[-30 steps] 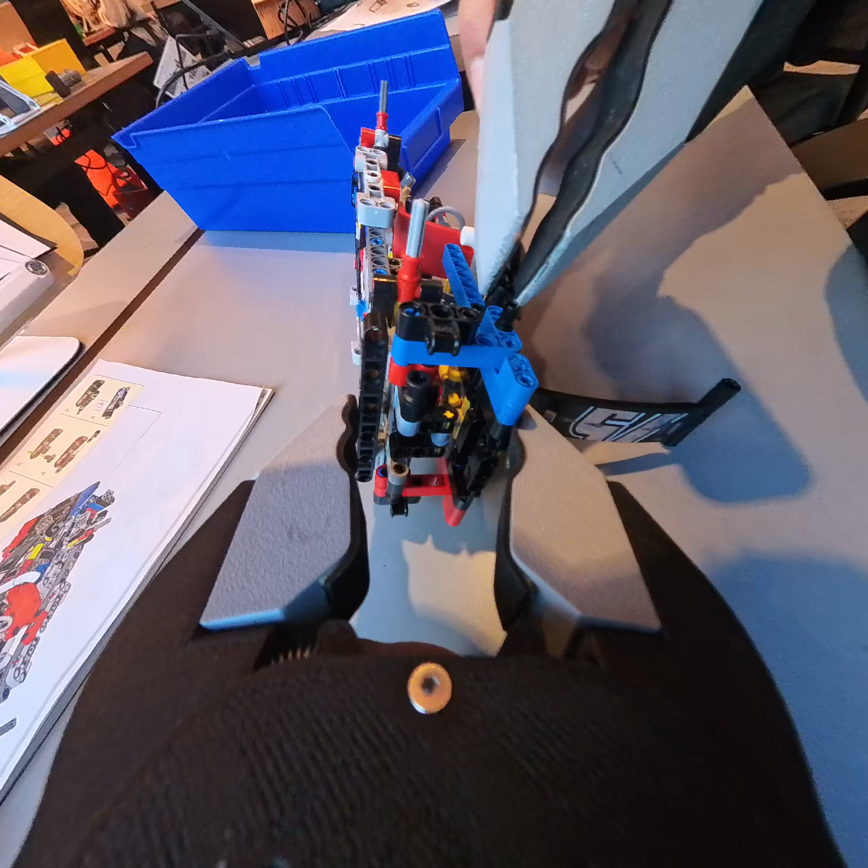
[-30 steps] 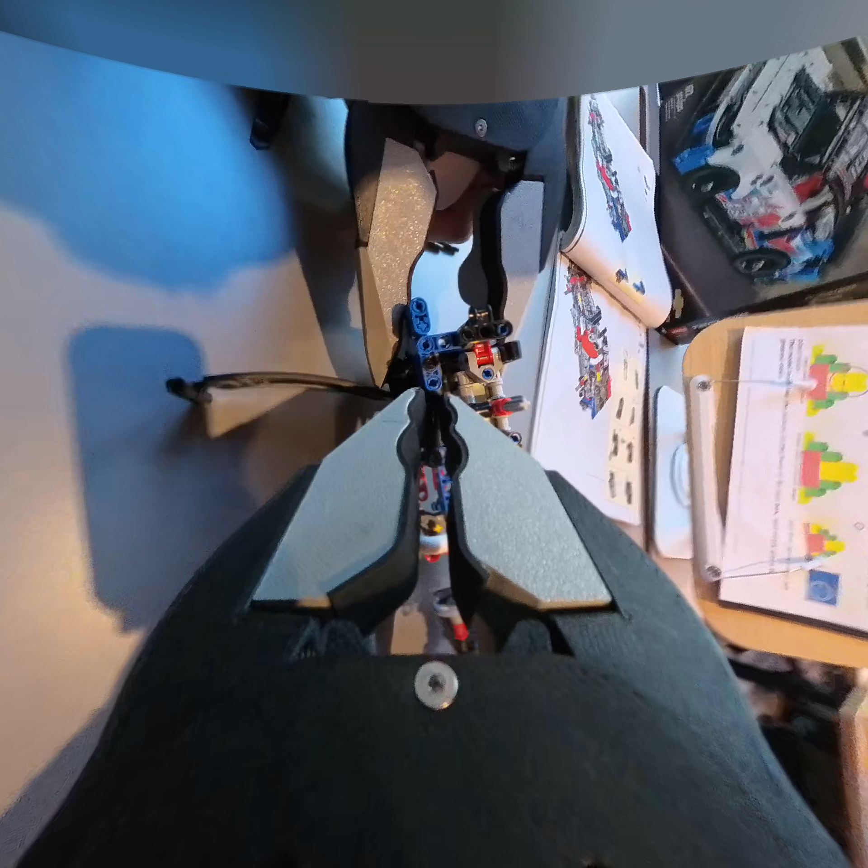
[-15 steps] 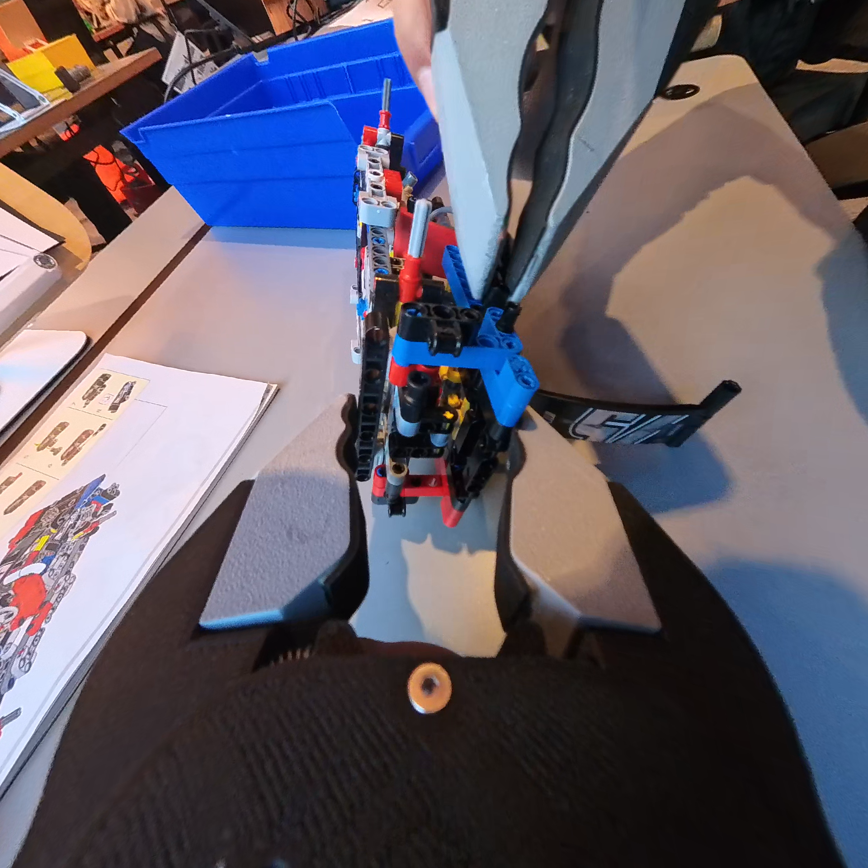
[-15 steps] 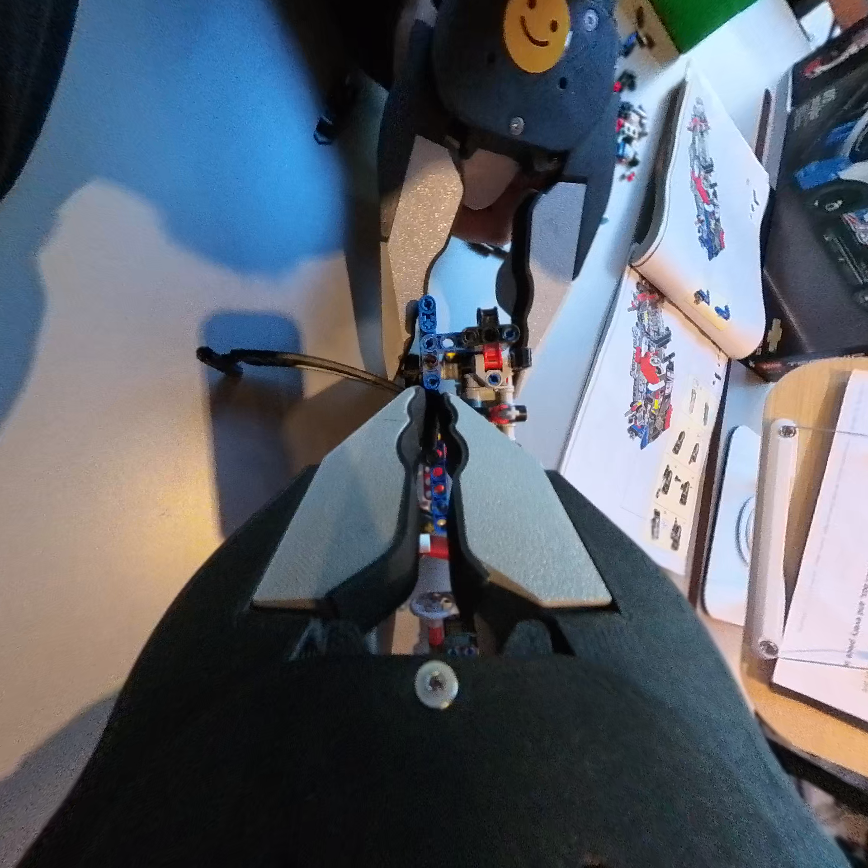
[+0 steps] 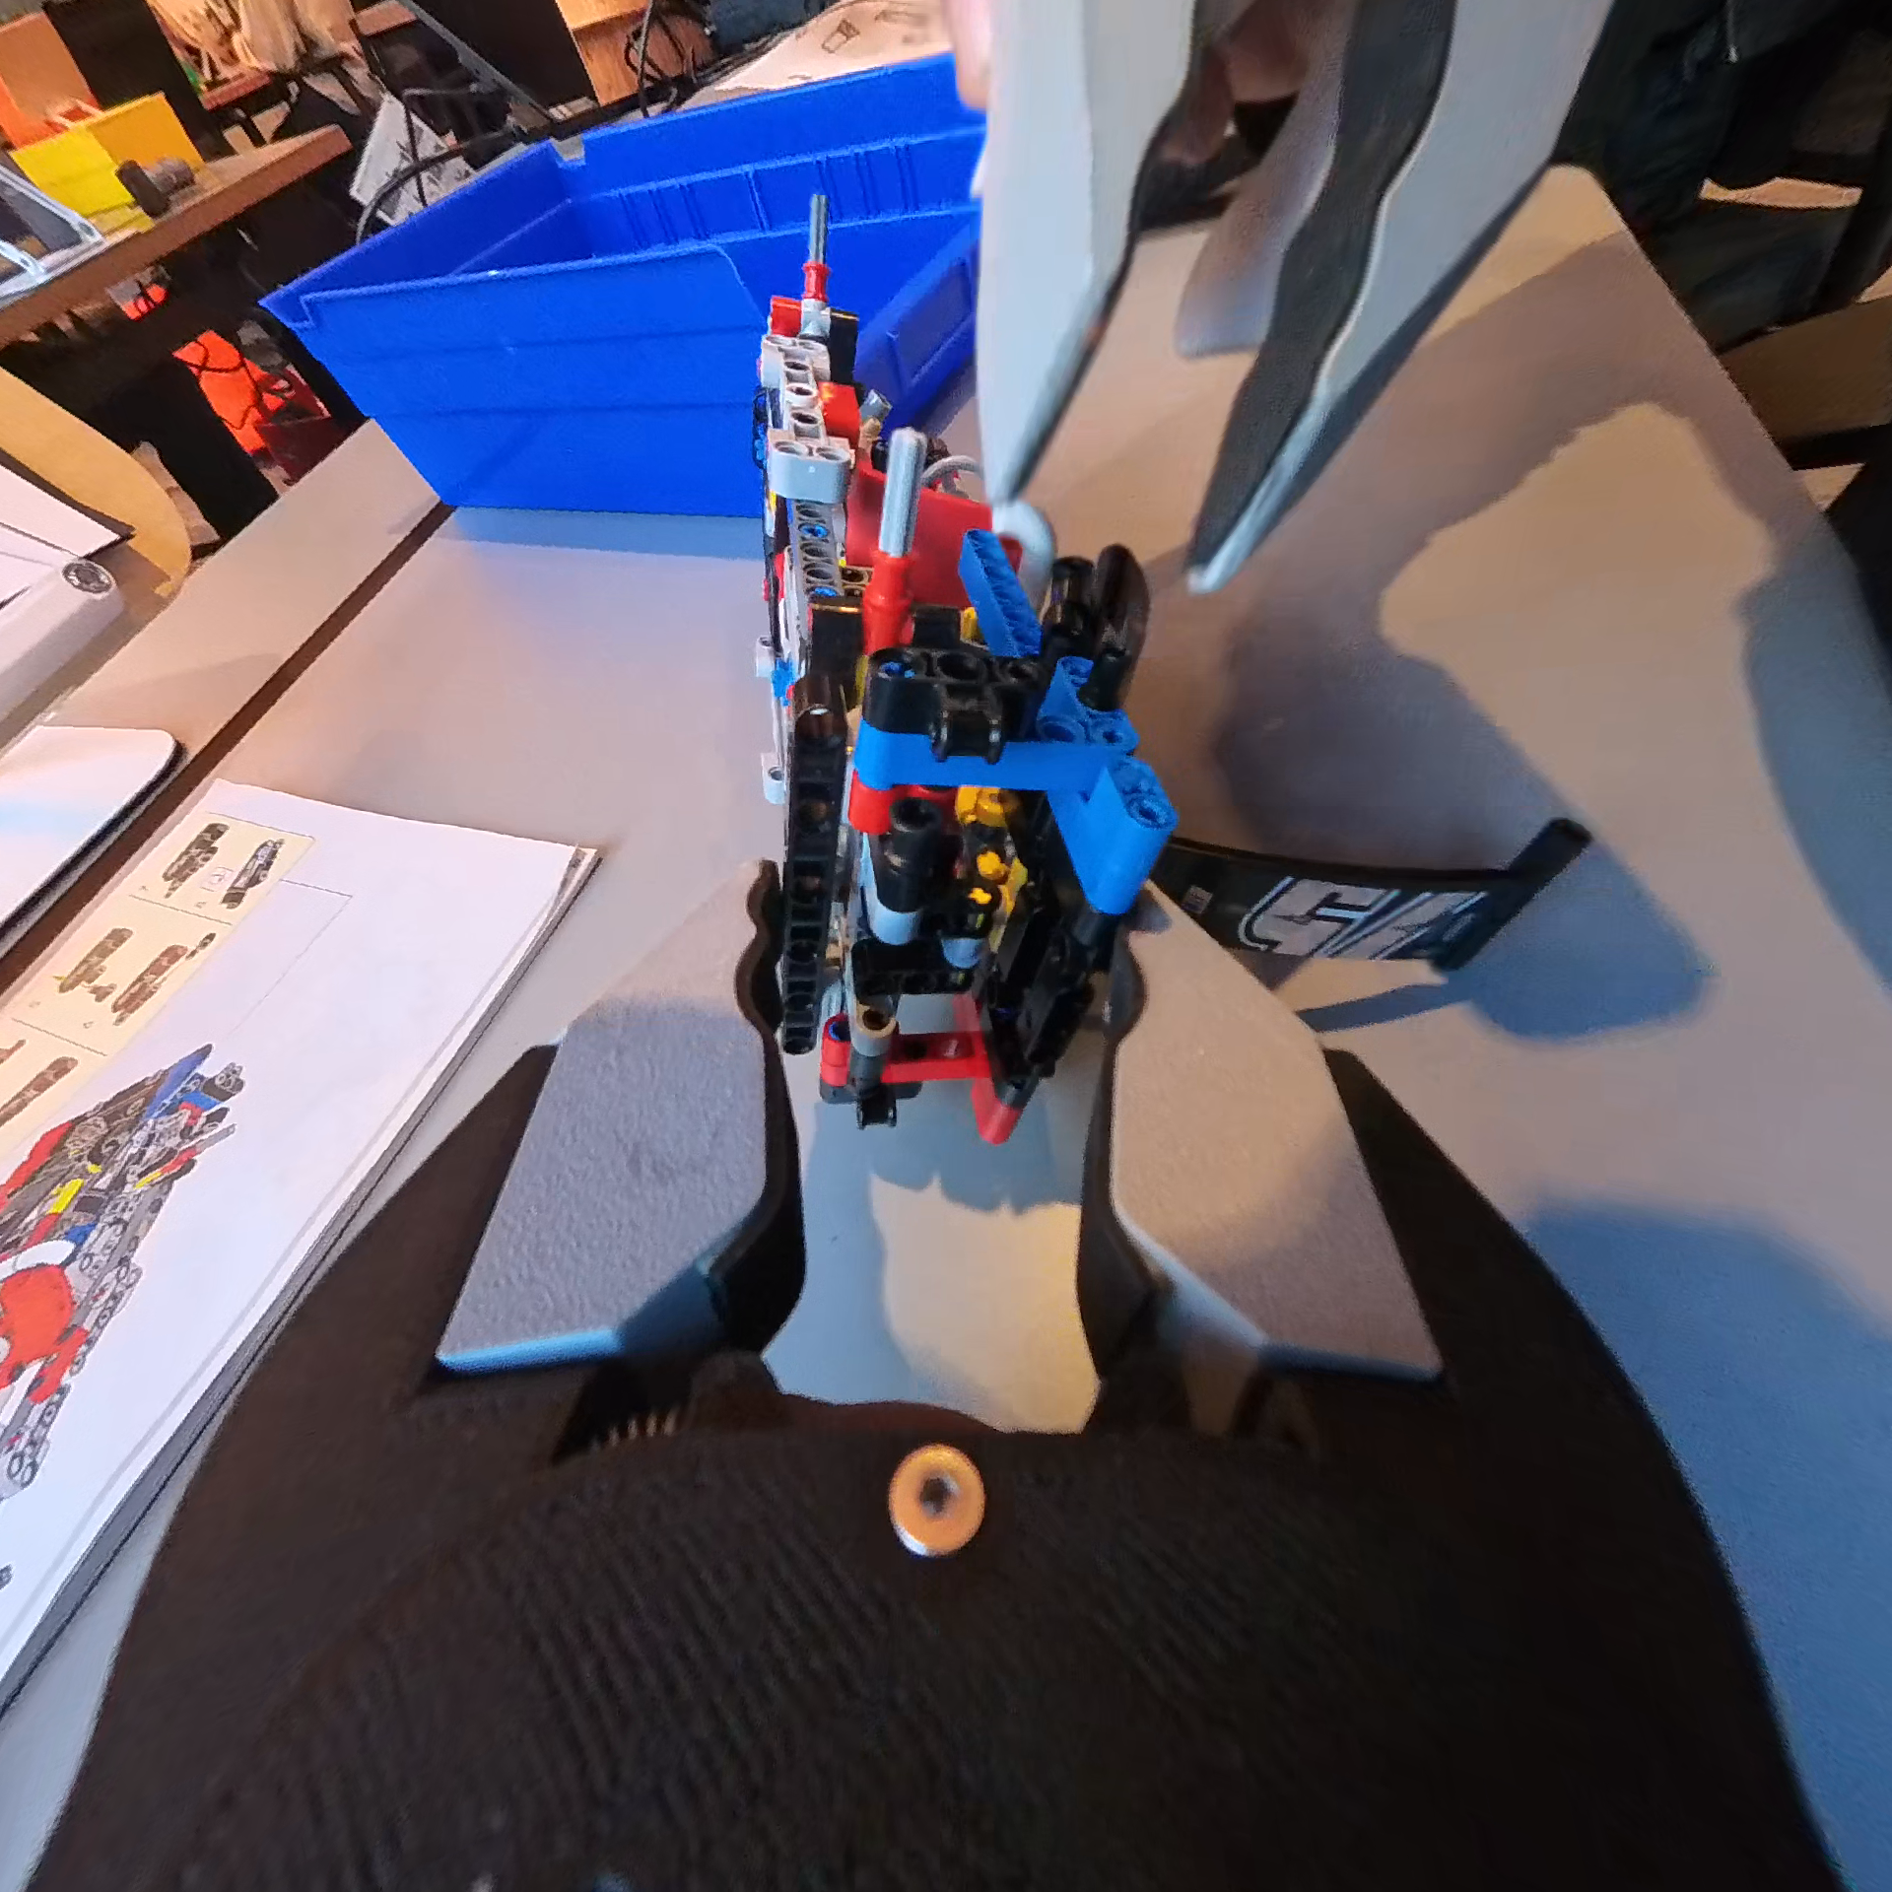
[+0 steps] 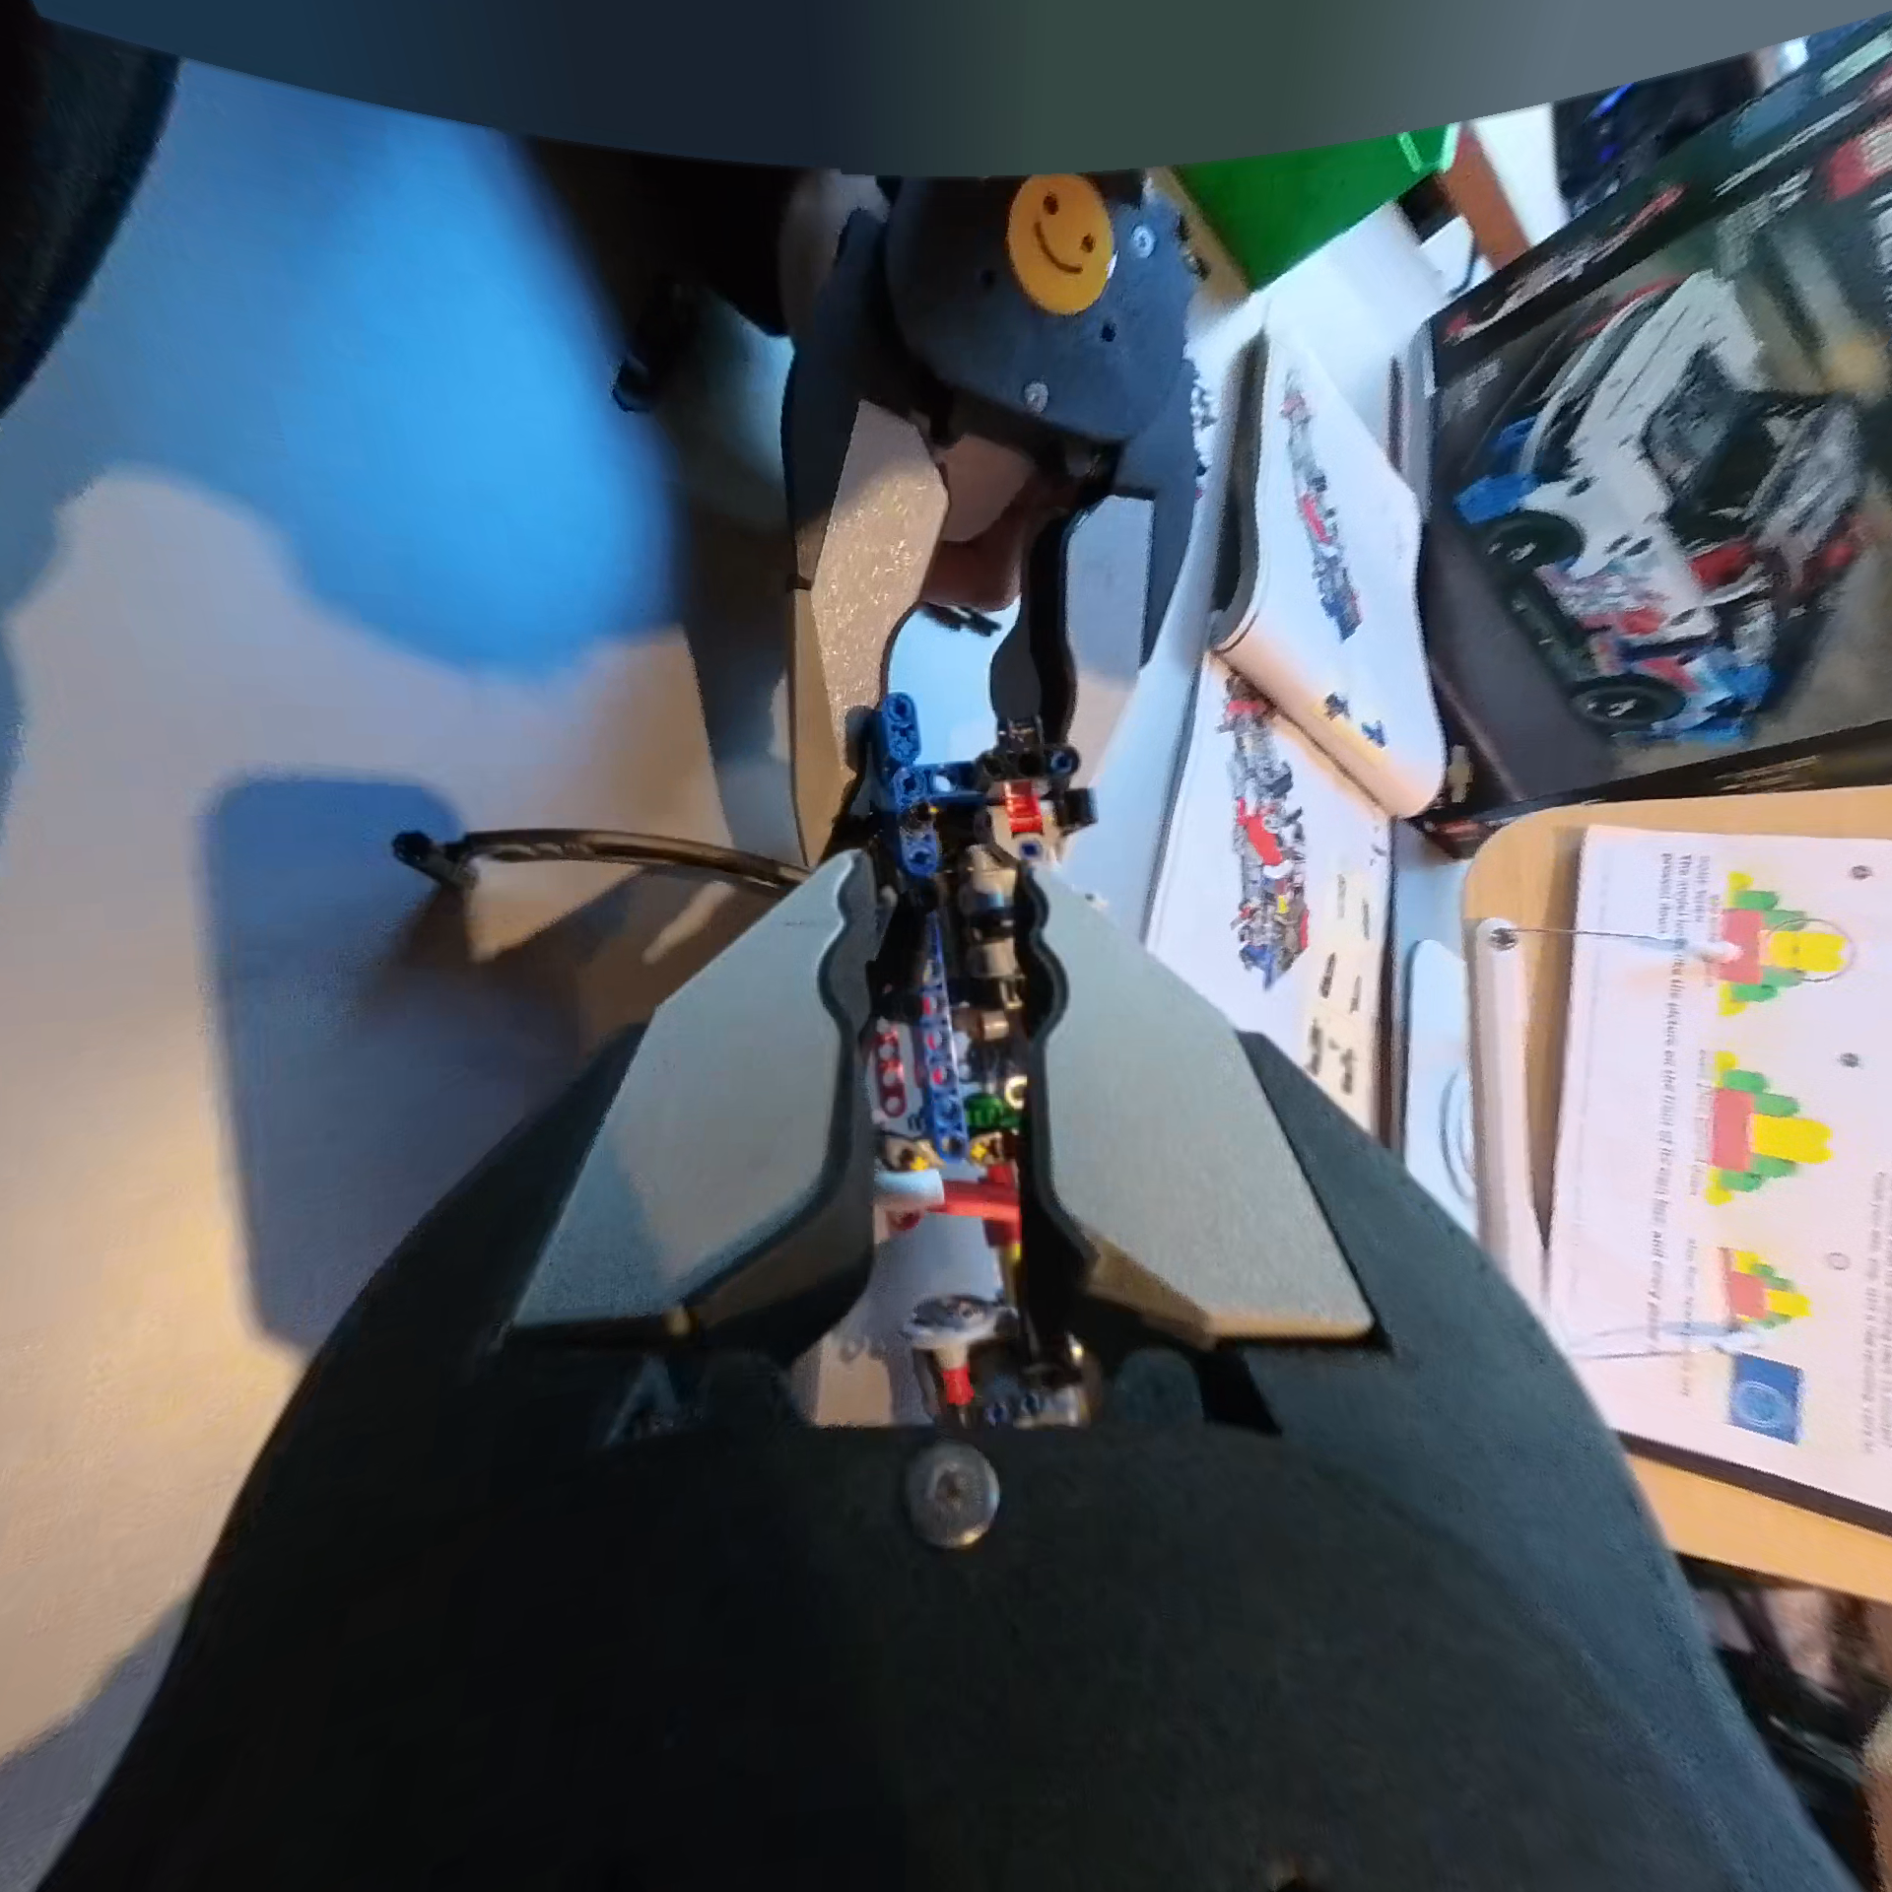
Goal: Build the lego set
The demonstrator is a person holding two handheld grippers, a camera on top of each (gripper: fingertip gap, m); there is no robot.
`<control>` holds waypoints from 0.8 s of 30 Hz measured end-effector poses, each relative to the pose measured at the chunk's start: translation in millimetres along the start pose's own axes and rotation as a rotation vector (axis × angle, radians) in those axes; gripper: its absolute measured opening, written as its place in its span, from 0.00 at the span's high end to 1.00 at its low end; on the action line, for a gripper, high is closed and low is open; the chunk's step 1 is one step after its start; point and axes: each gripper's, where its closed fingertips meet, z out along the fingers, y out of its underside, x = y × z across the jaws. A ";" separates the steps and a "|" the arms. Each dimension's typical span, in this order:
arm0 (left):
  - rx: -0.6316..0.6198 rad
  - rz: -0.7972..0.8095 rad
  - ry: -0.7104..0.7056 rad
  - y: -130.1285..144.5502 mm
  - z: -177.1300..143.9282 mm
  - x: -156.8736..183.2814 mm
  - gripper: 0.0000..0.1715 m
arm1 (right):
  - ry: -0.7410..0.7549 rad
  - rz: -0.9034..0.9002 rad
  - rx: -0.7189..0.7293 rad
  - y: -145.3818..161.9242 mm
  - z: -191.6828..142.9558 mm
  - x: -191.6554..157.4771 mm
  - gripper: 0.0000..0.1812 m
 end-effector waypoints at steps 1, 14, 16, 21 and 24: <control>0.000 0.001 0.000 0.0 -0.1 0.0 0.65 | 0.015 -0.015 -0.015 3.8 -4.9 2.2 0.87; 0.000 0.013 0.003 0.6 -0.2 0.0 0.65 | -0.004 0.226 -0.108 36.5 -3.6 -14.8 0.93; 0.000 0.011 0.006 0.6 -0.1 0.3 0.65 | -0.019 0.251 -0.091 34.0 -2.6 -14.2 0.95; -0.003 0.012 0.001 1.0 -0.2 0.1 0.65 | -0.048 0.300 -0.103 33.8 3.2 -16.5 0.92; -0.001 0.008 0.002 0.7 -0.1 -0.2 0.65 | -0.037 0.304 -0.127 33.3 1.4 -15.2 0.94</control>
